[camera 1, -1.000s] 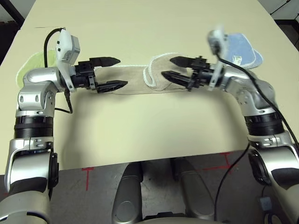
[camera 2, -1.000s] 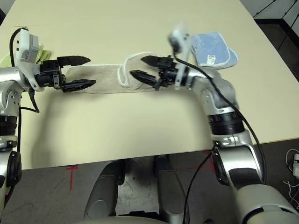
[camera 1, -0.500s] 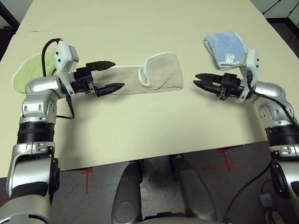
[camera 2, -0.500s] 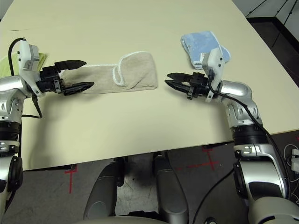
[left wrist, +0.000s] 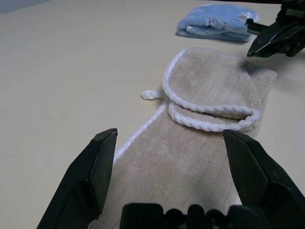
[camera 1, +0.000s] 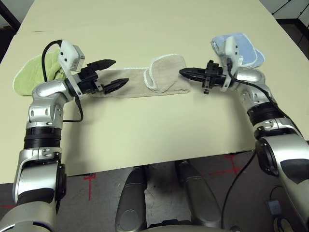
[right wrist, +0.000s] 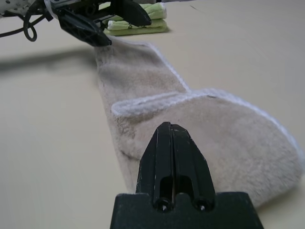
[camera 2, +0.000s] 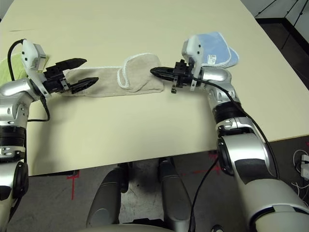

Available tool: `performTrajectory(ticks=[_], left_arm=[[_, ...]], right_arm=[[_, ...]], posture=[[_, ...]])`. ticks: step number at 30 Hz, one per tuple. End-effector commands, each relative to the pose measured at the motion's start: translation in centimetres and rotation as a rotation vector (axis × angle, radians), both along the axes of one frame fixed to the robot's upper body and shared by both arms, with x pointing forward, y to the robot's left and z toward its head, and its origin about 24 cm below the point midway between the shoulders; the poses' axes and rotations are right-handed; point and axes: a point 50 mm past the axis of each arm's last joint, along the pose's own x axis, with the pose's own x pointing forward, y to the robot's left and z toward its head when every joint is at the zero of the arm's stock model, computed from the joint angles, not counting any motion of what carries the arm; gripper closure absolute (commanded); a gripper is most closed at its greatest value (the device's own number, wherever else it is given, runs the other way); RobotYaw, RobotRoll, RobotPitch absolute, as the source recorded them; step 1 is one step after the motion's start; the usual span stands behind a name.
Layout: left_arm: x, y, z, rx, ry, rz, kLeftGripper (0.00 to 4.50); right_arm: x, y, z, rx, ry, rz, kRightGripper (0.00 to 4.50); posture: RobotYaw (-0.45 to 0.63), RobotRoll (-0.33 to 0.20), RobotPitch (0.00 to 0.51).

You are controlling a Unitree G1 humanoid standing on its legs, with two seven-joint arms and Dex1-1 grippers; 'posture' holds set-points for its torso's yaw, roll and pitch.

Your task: Fold the towel and set it aside.

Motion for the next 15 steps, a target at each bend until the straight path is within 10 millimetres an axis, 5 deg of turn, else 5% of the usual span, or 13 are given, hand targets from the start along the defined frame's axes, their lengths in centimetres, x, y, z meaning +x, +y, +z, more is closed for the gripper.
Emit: performTrajectory(ticks=[1,15], left_arm=[[-0.5,1.0,-0.2,0.002,0.002,-0.034,0.0],[-1.3,1.3,-0.1,0.109,0.052,-0.243,0.0]], right_arm=[[0.3,0.9,-0.6,-0.023,0.011,0.001,4.45],[1.0,2.1,-3.5,-0.237,0.148,-0.106,4.45]], posture=[[0.09,0.0,0.267],[0.09,0.0,0.269]])
